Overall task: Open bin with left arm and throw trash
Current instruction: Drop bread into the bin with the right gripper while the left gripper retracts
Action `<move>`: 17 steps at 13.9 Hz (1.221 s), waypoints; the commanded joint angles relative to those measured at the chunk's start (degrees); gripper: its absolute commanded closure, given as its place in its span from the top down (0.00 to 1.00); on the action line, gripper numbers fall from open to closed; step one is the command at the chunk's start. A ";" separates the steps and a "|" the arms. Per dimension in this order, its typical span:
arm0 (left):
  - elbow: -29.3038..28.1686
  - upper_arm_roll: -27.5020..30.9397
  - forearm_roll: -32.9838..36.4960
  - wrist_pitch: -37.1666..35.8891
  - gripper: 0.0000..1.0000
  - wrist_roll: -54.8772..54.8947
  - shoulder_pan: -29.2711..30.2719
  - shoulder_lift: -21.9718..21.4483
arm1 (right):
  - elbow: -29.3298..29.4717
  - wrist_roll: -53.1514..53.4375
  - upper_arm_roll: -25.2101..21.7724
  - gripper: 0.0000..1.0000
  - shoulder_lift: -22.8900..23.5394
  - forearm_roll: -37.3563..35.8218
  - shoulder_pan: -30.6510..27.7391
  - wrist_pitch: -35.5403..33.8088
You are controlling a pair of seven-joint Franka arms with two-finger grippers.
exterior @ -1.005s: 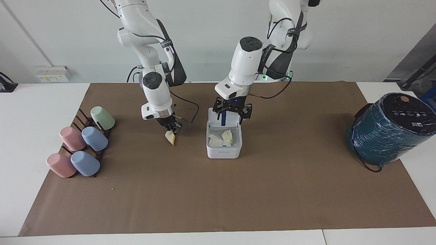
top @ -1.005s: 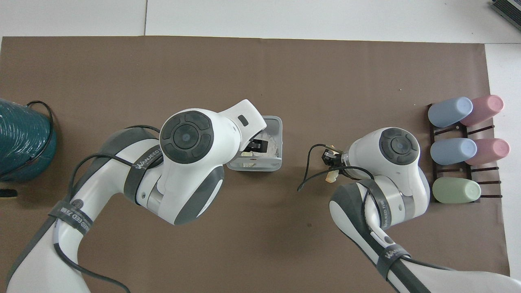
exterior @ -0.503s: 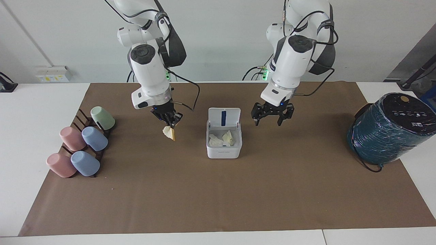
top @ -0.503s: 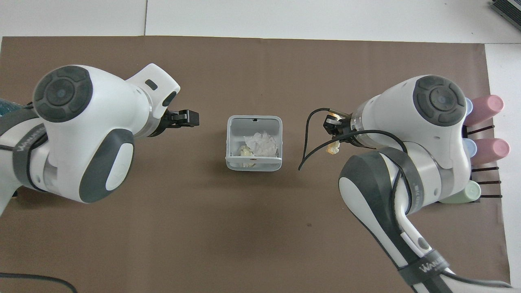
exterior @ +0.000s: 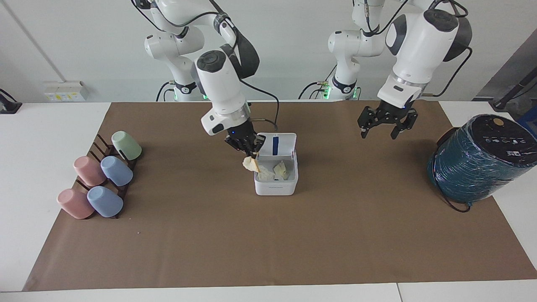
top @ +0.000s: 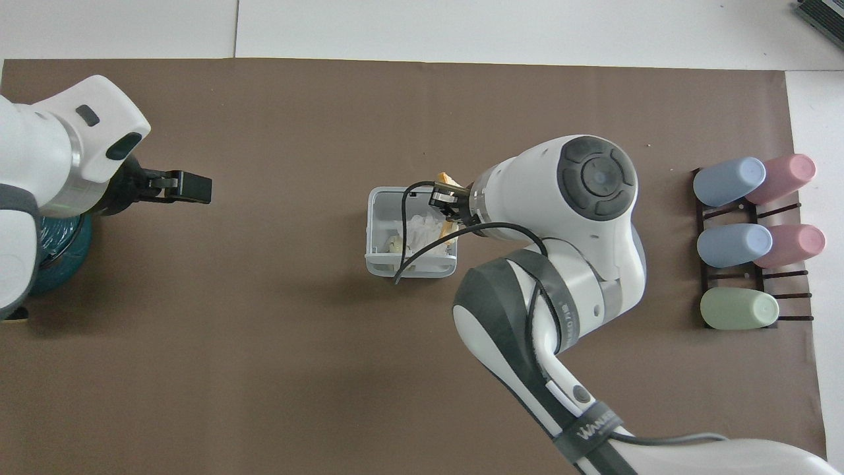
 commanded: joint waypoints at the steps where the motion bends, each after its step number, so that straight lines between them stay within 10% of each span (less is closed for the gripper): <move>1: 5.73 -0.55 0.49 -6.92 1.00 1.48 1.30 0.55 | 3.89 -0.47 0.18 0.00 3.76 1.12 0.88 0.93; 7: 7.34 -0.47 2.69 -11.15 1.00 1.83 1.39 -0.06 | 1.52 1.82 0.44 0.03 3.77 1.30 2.29 0.06; 9: 5.67 -0.47 2.69 -11.77 1.00 1.84 1.30 -1.03 | 1.52 1.82 0.44 0.21 3.86 1.30 2.21 0.41; 11: 5.66 -0.20 2.69 -11.69 1.00 1.31 1.30 -1.03 | 1.52 1.82 0.44 0.60 3.94 1.30 2.21 0.85; 17: 5.66 -0.29 2.69 -11.77 1.00 1.31 1.22 -1.03 | 1.70 1.82 0.44 0.79 3.94 1.21 2.21 0.76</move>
